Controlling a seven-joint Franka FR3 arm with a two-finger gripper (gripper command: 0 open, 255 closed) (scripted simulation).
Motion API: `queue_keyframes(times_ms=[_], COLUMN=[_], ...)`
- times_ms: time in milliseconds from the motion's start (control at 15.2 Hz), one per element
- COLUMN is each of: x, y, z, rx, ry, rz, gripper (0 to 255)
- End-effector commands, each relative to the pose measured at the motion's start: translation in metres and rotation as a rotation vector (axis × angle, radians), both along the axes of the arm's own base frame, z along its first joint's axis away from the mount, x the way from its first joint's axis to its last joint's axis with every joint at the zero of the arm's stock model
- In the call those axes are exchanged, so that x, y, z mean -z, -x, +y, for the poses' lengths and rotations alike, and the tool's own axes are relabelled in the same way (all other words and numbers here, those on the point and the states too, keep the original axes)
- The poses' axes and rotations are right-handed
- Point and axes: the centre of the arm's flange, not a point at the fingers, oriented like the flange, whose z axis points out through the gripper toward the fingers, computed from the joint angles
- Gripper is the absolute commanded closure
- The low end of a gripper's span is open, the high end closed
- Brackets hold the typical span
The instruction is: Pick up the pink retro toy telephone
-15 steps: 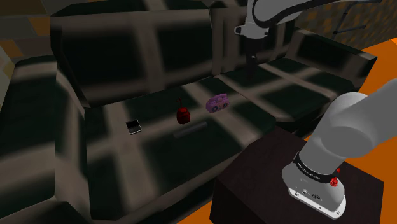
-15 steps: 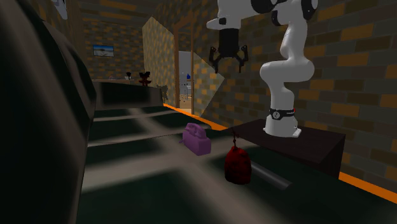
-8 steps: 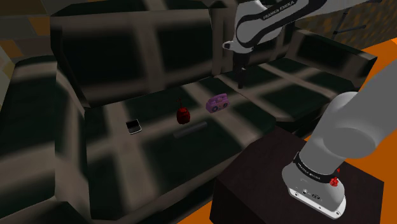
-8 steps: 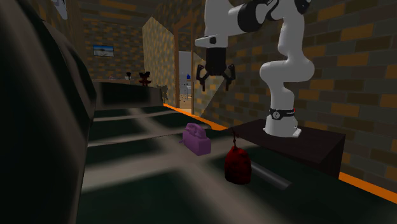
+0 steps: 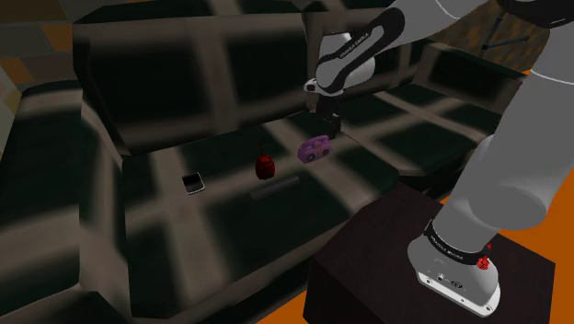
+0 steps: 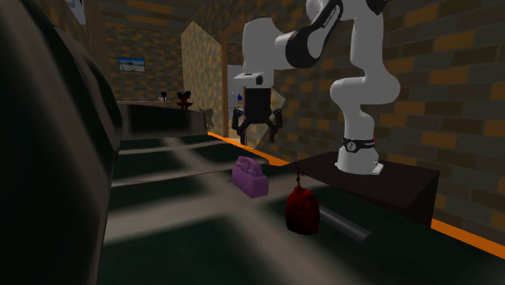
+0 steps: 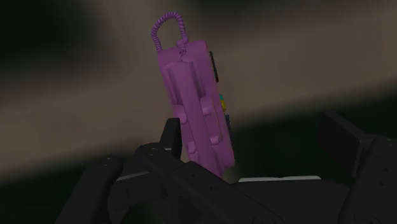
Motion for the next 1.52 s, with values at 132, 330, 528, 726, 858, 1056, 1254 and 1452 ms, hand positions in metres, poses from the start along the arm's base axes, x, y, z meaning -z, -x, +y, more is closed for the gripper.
queue_keyframes(times_ms=[132, 330, 528, 726, 858, 1056, 1254, 1452], x=[0.038, 0.054, 0.069, 0.078, 0.078, 0.078, 0.077, 0.072], y=[-0.036, -0.036, -0.036, -0.036, -0.037, -0.037, -0.037, -0.036], z=[0.006, 0.006, 0.006, 0.006, 0.006, 0.006, 0.006, 0.006], rx=[-0.139, -0.139, -0.139, -0.138, -0.138, -0.138, -0.138, -0.138], ry=[-0.003, -0.003, -0.003, -0.003, -0.003, -0.003, -0.003, -0.003], rz=[-0.003, -0.003, -0.003, -0.003, -0.003, -0.003, -0.003, -0.003], gripper=[0, 0, 0, 0, 255, 255, 255, 255])
